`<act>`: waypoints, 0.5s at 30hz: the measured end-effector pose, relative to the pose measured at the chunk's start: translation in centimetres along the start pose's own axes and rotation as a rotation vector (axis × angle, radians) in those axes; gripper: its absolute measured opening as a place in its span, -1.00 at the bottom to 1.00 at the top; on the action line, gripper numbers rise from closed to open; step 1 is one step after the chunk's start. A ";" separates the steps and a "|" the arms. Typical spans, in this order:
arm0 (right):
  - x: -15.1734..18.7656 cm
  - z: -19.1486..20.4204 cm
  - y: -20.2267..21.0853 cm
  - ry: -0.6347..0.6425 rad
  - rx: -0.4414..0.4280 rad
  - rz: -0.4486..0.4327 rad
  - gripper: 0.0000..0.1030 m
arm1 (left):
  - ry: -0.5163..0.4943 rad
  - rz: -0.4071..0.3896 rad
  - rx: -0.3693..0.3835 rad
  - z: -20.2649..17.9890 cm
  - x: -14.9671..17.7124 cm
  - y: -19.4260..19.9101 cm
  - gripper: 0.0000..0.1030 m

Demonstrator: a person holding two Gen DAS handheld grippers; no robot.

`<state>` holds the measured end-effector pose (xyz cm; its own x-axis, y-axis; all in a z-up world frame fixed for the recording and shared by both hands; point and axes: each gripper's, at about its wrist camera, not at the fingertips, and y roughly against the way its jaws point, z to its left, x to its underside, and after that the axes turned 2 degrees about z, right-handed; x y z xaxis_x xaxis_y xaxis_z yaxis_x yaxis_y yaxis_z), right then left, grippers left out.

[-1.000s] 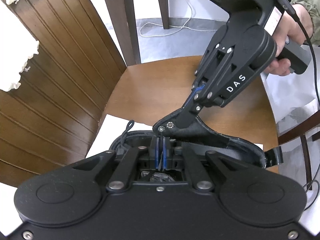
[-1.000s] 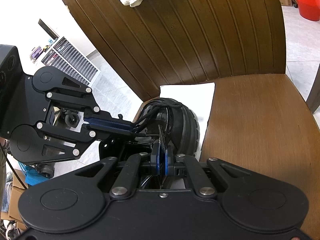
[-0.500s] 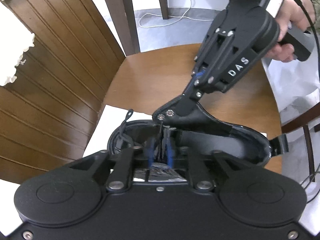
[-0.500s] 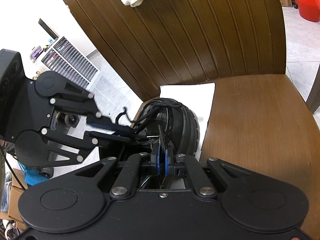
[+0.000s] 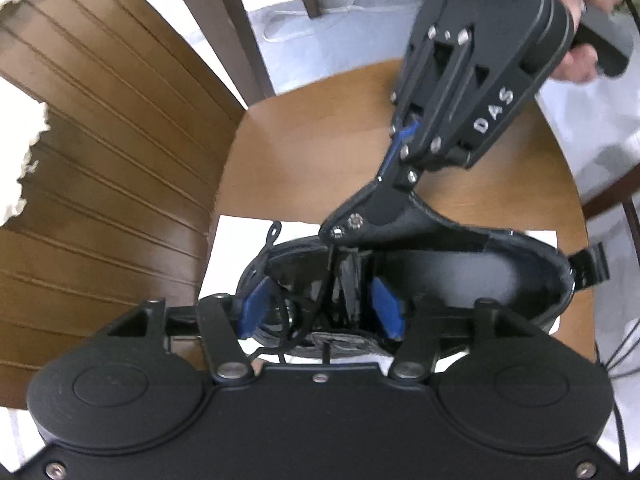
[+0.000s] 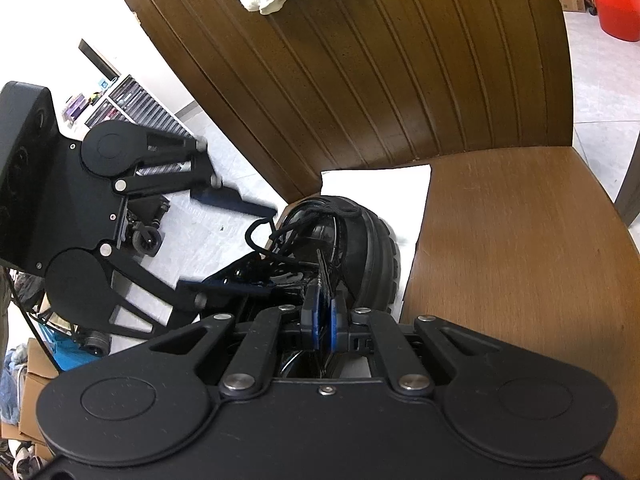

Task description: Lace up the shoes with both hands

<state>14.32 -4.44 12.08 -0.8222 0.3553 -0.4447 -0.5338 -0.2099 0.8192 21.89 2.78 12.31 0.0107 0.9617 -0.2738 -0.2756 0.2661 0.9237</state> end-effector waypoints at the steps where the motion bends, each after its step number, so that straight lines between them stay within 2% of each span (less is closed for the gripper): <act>1: 0.0 0.0 0.0 0.001 0.000 0.000 -0.90 | 0.000 0.016 0.012 0.2 -0.1 -0.4 0.22; 3: 0.0 0.1 0.0 0.003 0.000 0.000 -0.90 | 0.004 0.035 0.042 0.6 -0.1 -1.3 0.19; 6: 0.0 0.0 0.0 0.002 -0.002 -0.002 -0.90 | 0.032 0.032 0.096 1.2 0.1 -2.0 -0.11; 7: 0.0 0.0 0.0 0.001 -0.004 -0.002 -0.90 | 0.038 0.026 0.103 1.3 0.2 -2.0 -0.14; 10: 0.1 -0.1 0.0 -0.003 -0.009 -0.002 -0.90 | 0.047 0.019 0.101 1.0 0.4 -1.8 -0.41; 15: 0.1 0.0 0.0 -0.006 -0.009 -0.007 -0.90 | 0.075 -0.007 0.109 0.7 0.8 -1.0 -0.62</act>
<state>14.21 -4.44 12.03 -0.8172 0.3621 -0.4484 -0.5414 -0.2152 0.8128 22.83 3.30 11.36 -0.0608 0.9534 -0.2956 -0.1696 0.2819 0.9443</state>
